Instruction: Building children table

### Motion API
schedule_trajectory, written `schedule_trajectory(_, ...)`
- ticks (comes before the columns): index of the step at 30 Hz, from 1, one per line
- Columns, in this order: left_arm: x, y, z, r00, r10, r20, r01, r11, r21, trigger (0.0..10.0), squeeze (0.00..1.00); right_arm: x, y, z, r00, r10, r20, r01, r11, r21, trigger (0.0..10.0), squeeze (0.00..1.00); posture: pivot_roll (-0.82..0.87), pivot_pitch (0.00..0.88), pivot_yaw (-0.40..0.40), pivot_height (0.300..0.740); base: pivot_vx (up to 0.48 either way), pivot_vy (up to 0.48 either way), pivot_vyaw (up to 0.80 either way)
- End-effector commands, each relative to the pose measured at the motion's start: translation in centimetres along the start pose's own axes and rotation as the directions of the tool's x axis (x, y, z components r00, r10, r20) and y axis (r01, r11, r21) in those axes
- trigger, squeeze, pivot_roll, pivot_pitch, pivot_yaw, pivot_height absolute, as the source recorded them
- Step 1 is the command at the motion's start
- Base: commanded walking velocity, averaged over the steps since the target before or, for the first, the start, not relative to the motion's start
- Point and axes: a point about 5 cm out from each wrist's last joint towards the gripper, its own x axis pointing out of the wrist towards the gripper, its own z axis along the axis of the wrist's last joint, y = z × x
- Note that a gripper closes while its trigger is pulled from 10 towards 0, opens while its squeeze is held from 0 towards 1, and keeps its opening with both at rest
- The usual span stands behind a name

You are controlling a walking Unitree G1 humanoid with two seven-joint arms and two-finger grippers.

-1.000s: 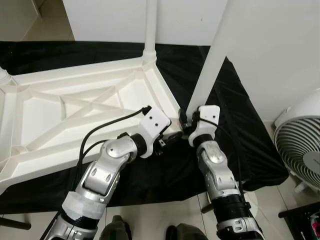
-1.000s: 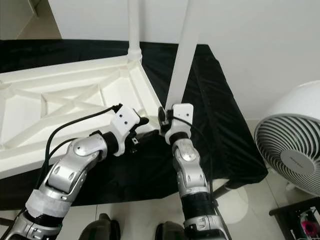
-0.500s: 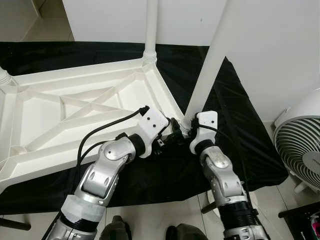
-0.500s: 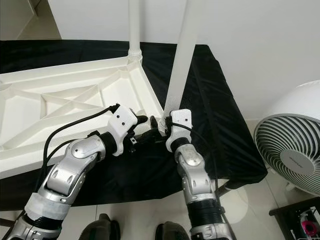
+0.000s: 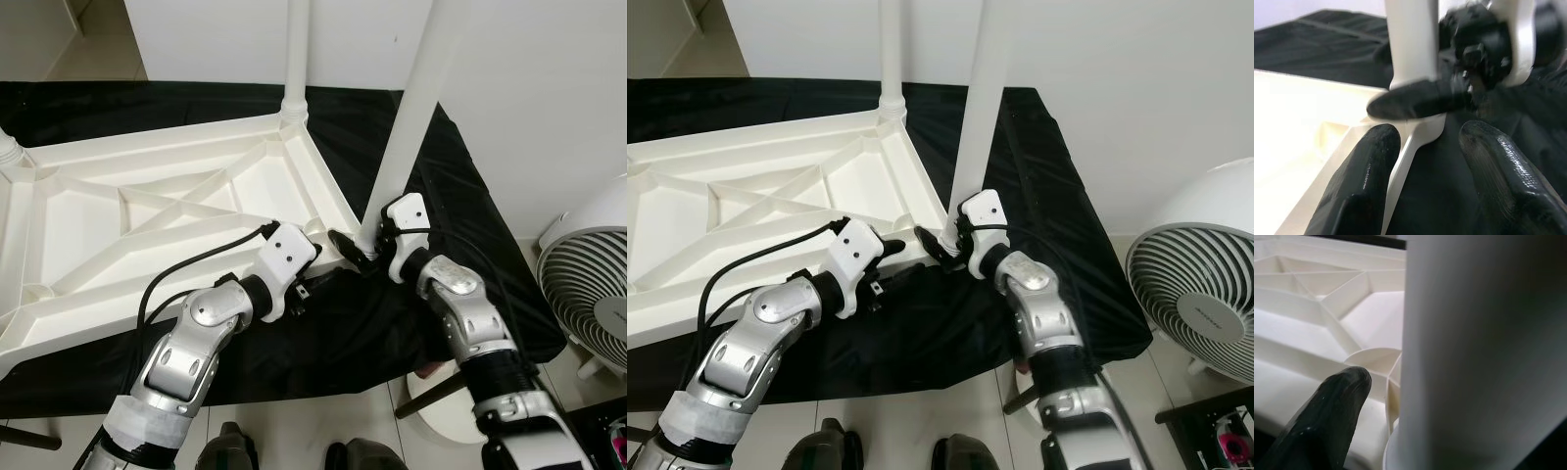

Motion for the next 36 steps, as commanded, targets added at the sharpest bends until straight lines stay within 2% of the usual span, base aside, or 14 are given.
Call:
schedule_trajectory(1,-0.1,-0.4,0.4,0.998,-0.064,0.022,0.063,0.998,0.010,10.0,0.00,0.3,0.1,-0.1,0.999,0.045,-0.009,-0.045,0.999,-0.003,10.0,0.00,0.01,0.032,-0.026,0.740,0.000,0.000,0.00)
schedule_trajectory(5,-0.1,-0.4,0.5,0.998,-0.064,0.025,0.064,0.998,0.007,10.0,0.00,0.3,0.1,-0.2,0.996,0.092,-0.010,-0.092,0.996,-0.004,10.0,0.00,0.01,0.034,-0.027,0.740,0.000,0.000,0.00)
schedule_trajectory(6,-0.1,-0.5,0.5,0.998,-0.065,0.025,0.065,0.998,0.007,10.0,0.00,0.3,0.1,-0.3,0.993,0.115,-0.002,-0.115,0.993,0.002,4.4,0.00,0.02,0.035,-0.028,0.740,0.000,0.000,0.00)
schedule_trajectory(7,-0.1,-0.6,0.5,0.997,-0.067,0.025,0.067,0.998,0.006,10.0,0.00,0.2,0.1,-0.3,0.992,0.128,0.005,-0.128,0.992,0.007,0.9,0.00,0.02,0.036,-0.028,0.740,0.000,0.000,0.00)
schedule_trajectory(8,-0.1,-0.6,0.5,0.997,-0.068,0.025,0.068,0.998,0.005,10.0,0.00,0.2,0.1,-0.3,0.991,0.135,0.009,-0.135,0.991,0.011,0.0,0.00,0.02,0.036,-0.028,0.740,0.000,0.000,0.00)
schedule_trajectory(18,-0.2,-0.7,0.4,0.997,-0.072,0.022,0.072,0.997,0.000,10.0,0.00,-0.2,0.1,-0.3,0.984,0.177,0.033,-0.178,0.984,0.024,0.0,0.00,0.01,0.042,-0.031,0.740,0.000,0.000,0.00)
schedule_trajectory(25,-0.2,-0.9,0.4,0.996,-0.081,0.023,0.081,0.997,-0.005,10.0,0.00,-0.7,0.7,-0.5,0.994,0.092,0.065,-0.098,0.990,0.099,0.0,0.00,0.01,0.042,-0.033,0.740,0.000,0.000,0.00)
schedule_trajectory(27,-0.2,-0.9,0.4,0.996,-0.082,0.024,0.082,0.997,-0.007,10.0,0.00,-0.6,0.8,-0.8,0.999,-0.020,0.030,0.018,0.998,0.064,0.0,0.00,0.00,0.043,-0.033,0.740,0.000,0.000,0.00)
schedule_trajectory(28,-0.2,-0.9,0.4,0.996,-0.082,0.024,0.082,0.997,-0.007,10.0,0.00,-0.6,0.8,-0.8,0.999,-0.020,0.030,0.018,0.998,0.064,0.0,0.00,0.00,0.043,-0.033,0.740,0.000,0.000,0.00)
schedule_trajectory(29,-0.1,-0.9,0.4,0.996,-0.085,0.023,0.085,0.996,-0.007,10.0,0.00,-0.3,1.0,-1.3,0.978,-0.208,-0.026,0.210,0.967,0.143,0.0,0.00,0.00,0.044,-0.030,0.740,0.000,0.000,0.00)
schedule_trajectory(30,-0.1,-0.9,0.4,0.996,-0.086,0.022,0.086,0.996,-0.008,10.0,0.00,-0.3,1.1,-1.4,0.962,-0.271,-0.045,0.274,0.944,0.184,0.0,0.00,0.00,0.044,-0.030,0.740,0.000,0.000,0.00)
schedule_trajectory(31,-0.1,-0.9,0.4,0.996,-0.086,0.022,0.086,0.996,-0.008,10.0,0.00,-0.3,1.1,-1.4,0.962,-0.271,-0.045,0.274,0.944,0.184,0.0,0.00,0.00,0.044,-0.030,0.740,0.000,0.000,0.00)
schedule_trajectory(32,0.0,-0.9,0.4,0.996,-0.089,0.024,0.089,0.996,-0.010,10.0,0.00,-0.3,1.7,-1.4,0.941,-0.332,-0.063,0.337,0.910,0.241,0.0,0.00,-0.01,0.044,-0.027,0.740,0.000,0.000,0.00)
schedule_trajectory(36,0.1,-0.9,0.4,0.995,-0.094,0.022,0.094,0.996,-0.005,10.0,0.00,-0.3,2.6,-1.2,0.912,-0.403,-0.071,0.407,0.875,0.261,0.0,0.00,-0.01,0.042,-0.026,0.740,0.000,0.000,0.00)
